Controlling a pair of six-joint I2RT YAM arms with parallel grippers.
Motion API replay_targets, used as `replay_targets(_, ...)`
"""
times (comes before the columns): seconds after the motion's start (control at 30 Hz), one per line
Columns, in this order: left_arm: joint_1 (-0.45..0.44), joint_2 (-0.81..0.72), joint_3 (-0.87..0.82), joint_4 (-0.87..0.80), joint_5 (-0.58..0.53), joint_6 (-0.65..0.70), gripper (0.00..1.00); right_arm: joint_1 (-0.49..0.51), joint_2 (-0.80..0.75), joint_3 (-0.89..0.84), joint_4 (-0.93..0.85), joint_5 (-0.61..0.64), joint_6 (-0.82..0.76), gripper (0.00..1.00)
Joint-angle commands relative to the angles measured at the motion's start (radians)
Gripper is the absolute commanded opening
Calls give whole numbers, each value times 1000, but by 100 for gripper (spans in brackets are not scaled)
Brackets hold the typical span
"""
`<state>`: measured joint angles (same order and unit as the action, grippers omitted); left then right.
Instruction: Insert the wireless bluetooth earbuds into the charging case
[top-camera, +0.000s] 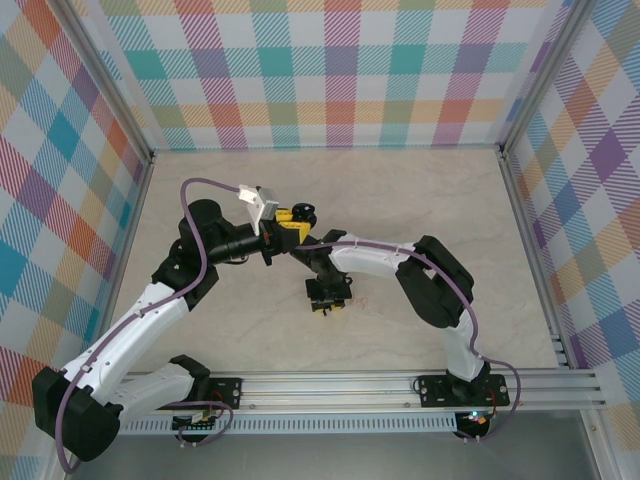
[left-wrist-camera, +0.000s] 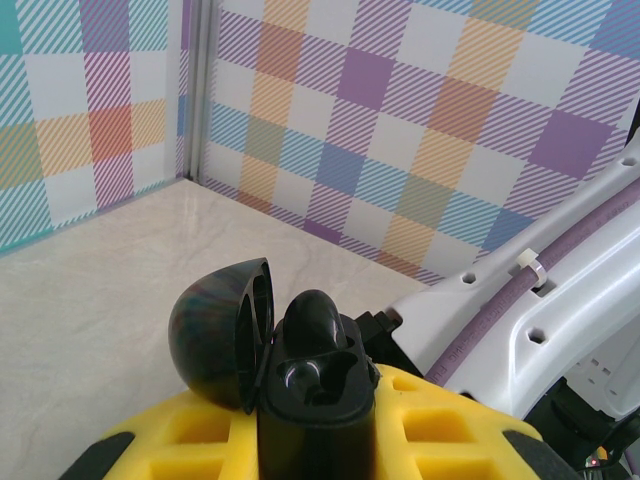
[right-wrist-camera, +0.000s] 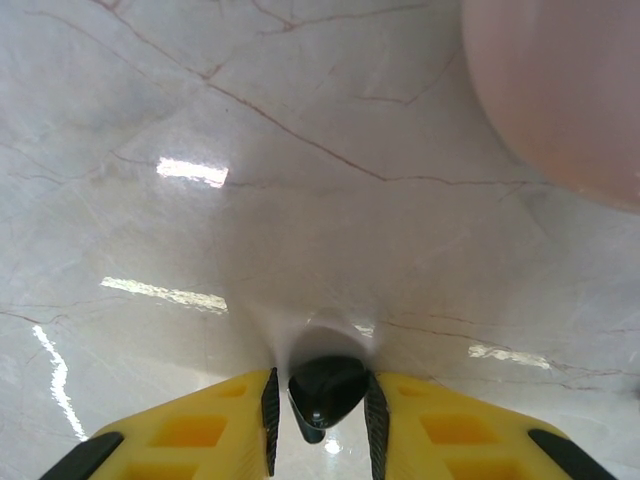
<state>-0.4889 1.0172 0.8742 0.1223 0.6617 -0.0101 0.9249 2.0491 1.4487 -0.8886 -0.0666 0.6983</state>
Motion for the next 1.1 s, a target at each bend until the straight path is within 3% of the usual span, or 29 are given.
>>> replay_targets(0.0, 8, -21, 11, 4, -1, 7, 18, -1, 25, 18, 47, 64, 14, 32)
replay_targets(0.47, 8, -43, 12, -3, -7, 12, 18, -1, -2, 16, 49, 98, 20, 36)
replay_targets(1.07, 7, -49, 15, -10, -5, 15, 18, -1, -18, 22, 32, 129, 18, 35)
